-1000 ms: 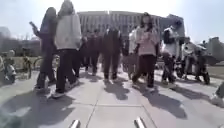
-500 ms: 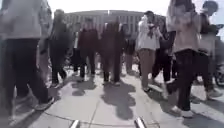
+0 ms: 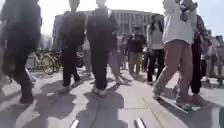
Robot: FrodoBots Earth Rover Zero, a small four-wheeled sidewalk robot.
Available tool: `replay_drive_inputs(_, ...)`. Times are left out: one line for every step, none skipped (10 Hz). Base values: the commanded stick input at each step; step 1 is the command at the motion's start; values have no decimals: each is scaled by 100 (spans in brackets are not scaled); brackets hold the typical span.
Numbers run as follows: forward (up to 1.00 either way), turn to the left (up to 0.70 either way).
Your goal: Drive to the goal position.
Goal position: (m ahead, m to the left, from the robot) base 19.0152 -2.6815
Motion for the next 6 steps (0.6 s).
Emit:
replay_drive_inputs(85, 1)
replay_drive_inputs(85, 1)
replay_drive_inputs(85, 1)
replay_drive_inputs(85, 1)
replay_drive_inputs(85, 1)
replay_drive_inputs(85, 1)
